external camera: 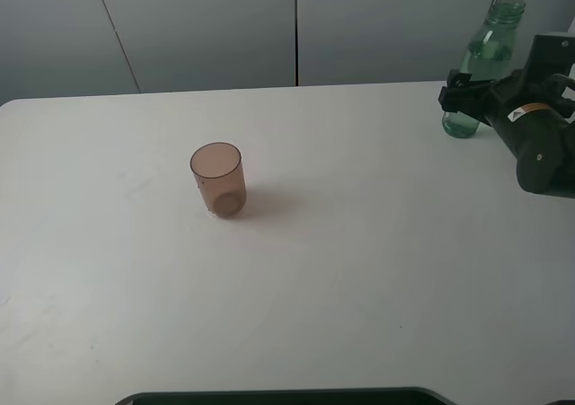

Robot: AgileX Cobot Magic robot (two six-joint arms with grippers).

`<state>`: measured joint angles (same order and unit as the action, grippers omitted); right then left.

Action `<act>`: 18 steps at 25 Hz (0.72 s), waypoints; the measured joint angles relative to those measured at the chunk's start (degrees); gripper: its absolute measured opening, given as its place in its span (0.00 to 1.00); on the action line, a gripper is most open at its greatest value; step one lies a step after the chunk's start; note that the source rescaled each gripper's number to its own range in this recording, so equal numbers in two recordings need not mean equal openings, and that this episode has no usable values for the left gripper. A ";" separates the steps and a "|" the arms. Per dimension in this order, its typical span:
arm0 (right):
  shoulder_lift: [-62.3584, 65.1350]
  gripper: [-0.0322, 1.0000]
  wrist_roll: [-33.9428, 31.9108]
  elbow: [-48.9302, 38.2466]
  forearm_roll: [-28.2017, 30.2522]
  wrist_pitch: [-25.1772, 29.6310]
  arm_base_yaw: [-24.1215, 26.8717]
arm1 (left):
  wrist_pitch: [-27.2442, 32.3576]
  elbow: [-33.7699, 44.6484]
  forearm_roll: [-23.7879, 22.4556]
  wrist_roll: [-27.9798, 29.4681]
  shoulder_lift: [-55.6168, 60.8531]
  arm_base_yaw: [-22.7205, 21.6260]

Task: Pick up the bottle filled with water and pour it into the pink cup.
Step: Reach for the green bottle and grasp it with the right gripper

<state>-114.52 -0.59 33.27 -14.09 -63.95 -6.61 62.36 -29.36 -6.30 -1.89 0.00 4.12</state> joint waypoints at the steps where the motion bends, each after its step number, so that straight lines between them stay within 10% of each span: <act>1: -0.68 1.00 0.00 0.53 -0.10 0.00 0.26 | 0.00 0.00 0.00 0.00 0.00 0.00; 18: -8.42 1.00 0.00 10.29 2.52 0.33 2.94 | 0.00 0.00 0.00 0.14 0.00 0.00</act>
<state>-122.94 -0.59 43.57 -11.56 -63.63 -3.66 62.36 -29.36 -6.30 -1.75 0.00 4.12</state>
